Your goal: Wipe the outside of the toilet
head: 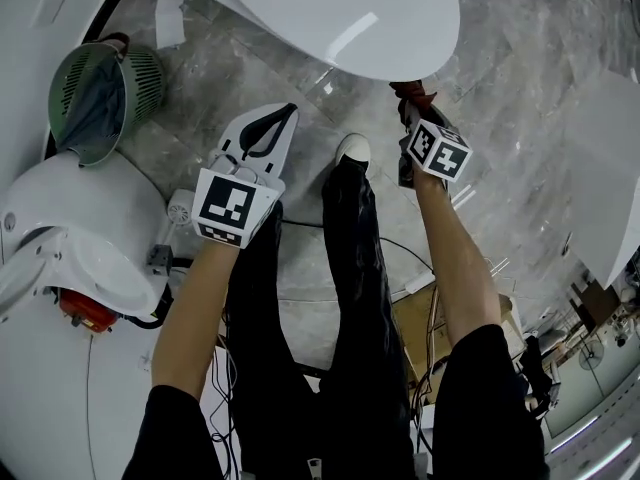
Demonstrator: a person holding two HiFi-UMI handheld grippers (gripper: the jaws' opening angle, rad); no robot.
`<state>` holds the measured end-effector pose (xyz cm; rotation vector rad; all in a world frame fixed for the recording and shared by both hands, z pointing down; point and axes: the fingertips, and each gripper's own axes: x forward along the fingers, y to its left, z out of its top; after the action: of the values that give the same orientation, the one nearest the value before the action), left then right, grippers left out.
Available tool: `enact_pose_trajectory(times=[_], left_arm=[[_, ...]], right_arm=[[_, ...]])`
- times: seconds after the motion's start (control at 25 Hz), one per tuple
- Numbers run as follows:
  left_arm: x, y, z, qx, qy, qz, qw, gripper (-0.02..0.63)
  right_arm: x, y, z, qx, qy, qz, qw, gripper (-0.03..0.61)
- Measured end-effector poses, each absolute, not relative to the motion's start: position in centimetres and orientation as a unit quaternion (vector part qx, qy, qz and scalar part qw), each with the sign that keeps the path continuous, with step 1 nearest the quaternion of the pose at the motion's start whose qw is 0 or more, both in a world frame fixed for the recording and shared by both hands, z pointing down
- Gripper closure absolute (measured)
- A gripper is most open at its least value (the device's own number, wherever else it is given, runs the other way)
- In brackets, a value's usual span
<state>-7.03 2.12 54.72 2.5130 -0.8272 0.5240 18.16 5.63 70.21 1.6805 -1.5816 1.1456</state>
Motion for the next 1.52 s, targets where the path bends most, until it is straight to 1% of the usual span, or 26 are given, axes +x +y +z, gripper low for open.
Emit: enact_pose_trajectory(times=[0.16,0.32,0.52,0.72,0.92,1.08,1.28,1.4,1.52], left_arm=[[-11.6,1.2,54.6,0.904,-0.318,0.188,0.218,0.609],[-17.4,0.6,54.7,0.892,-0.348,0.187,0.220,0.609],[-25.4,0.2,55.4,0.874,-0.390,0.179,0.228,0.609],[-32.3,-0.3,56.6,0.855,-0.428,0.170,0.239,0.609],[-37.4,-0.3,57.9,0.846,-0.444,0.168,0.243,0.609],[-40.2,-0.9,58.8,0.842,-0.450,0.166,0.246,0.609],[-42.0,-2.1,59.3,0.846,-0.448,0.160,0.242,0.609],[-42.2,-2.4,59.2,0.852,-0.439,0.158,0.239,0.609],[-42.3,-2.4,59.6,0.852,-0.435,0.162,0.242,0.609]], right_arm=[[12.6,7.2,70.7,0.619,-0.592,0.437,0.276,0.485],[4.4,6.8,70.6,0.584,-0.628,0.443,0.263,0.485],[-6.0,3.6,70.6,0.534,-0.679,0.425,0.270,0.485],[-12.7,-0.9,71.0,0.527,-0.694,0.418,0.257,0.485],[-15.3,-5.5,71.7,0.561,-0.677,0.414,0.236,0.485],[-16.2,-9.3,72.3,0.583,-0.667,0.408,0.221,0.485],[-17.4,-12.5,73.4,0.613,-0.642,0.425,0.179,0.491],[-17.1,-13.0,73.9,0.633,-0.620,0.439,0.150,0.497],[-16.5,-13.2,74.4,0.642,-0.608,0.448,0.134,0.499]])
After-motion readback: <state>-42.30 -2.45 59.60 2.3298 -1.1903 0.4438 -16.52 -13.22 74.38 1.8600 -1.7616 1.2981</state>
